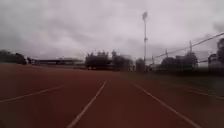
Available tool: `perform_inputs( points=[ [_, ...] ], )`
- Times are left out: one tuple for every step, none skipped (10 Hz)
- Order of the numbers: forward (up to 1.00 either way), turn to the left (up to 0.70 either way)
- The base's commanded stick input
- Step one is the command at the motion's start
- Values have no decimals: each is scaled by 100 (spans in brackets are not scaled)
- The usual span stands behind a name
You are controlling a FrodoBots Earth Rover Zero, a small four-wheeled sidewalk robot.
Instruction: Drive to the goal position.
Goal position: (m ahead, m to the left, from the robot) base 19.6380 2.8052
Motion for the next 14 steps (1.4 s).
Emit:
perform_inputs(
  points=[
    [70, -35],
    [70, -35],
    [70, -35],
    [70, -35],
    [70, -35],
    [70, -35],
    [70, 0],
    [70, 0],
    [70, 0],
    [70, 0],
    [70, 0],
    [70, 0],
    [70, 0],
    [70, 0]
  ],
)
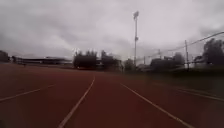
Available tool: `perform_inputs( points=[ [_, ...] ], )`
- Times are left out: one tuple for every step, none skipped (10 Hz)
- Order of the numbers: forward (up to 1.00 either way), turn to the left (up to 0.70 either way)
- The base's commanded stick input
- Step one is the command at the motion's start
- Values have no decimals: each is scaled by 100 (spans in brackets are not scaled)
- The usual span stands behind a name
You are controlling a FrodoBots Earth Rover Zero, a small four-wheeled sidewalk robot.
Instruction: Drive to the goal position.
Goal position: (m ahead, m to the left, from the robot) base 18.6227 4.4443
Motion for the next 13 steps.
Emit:
perform_inputs(
  points=[
    [70, 0],
    [70, 0],
    [70, 0],
    [70, 0],
    [70, 0],
    [70, 0],
    [70, 0],
    [70, 0],
    [70, 0],
    [70, 0],
    [70, 0],
    [70, 0],
    [70, 0]
  ],
)
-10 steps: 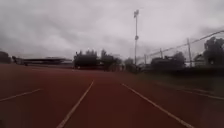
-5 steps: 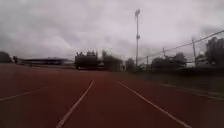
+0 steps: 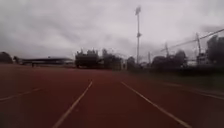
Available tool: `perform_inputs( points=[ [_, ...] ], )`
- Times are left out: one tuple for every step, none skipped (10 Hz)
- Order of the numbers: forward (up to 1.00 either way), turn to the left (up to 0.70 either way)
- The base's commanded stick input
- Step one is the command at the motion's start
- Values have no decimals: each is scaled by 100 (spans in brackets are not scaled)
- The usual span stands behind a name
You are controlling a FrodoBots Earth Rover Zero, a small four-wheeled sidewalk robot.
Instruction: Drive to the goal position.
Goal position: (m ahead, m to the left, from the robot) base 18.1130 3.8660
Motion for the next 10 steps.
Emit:
perform_inputs(
  points=[
    [70, 0],
    [70, 0],
    [70, 0],
    [70, 0],
    [70, 0],
    [70, 0],
    [70, 0],
    [70, 0],
    [70, 0],
    [70, 0]
  ],
)
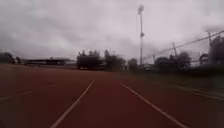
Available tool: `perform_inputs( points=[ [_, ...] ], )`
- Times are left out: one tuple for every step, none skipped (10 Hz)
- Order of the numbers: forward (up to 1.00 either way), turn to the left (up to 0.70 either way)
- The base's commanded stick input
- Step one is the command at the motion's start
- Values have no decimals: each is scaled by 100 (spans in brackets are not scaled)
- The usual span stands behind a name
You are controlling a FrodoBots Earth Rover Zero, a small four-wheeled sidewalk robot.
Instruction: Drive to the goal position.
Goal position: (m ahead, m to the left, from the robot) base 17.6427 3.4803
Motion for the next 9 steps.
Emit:
perform_inputs(
  points=[
    [70, 0],
    [70, 0],
    [70, 0],
    [70, 0],
    [70, 0],
    [70, 0],
    [70, 0],
    [70, 0],
    [70, 0]
  ],
)
